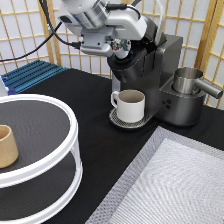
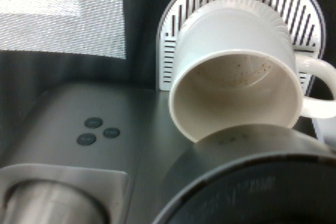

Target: Make coffee

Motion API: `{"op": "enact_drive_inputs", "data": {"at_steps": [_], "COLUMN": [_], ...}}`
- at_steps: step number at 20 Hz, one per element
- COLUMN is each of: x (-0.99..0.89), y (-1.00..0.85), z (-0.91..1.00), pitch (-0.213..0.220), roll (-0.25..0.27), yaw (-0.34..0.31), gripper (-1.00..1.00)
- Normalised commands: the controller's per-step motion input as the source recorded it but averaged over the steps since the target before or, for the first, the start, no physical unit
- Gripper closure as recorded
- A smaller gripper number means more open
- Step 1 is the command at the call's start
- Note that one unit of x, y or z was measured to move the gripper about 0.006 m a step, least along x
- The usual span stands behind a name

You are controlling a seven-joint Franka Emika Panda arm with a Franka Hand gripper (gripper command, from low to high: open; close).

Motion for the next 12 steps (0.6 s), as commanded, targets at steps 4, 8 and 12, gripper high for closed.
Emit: {"op": "enact_drive_inputs", "data": {"at_steps": [4, 8, 12], "x": [0.14, 0.16, 0.07], "y": [0.09, 0.26, 0.32], "z": [-0.03, 0.0, -0.06], "pitch": [0.019, 0.022, 0.018], "roll": [0.01, 0.0, -0.014], "yaw": [-0.054, -0.051, -0.04], "gripper": [1.0, 1.0, 1.0]}}
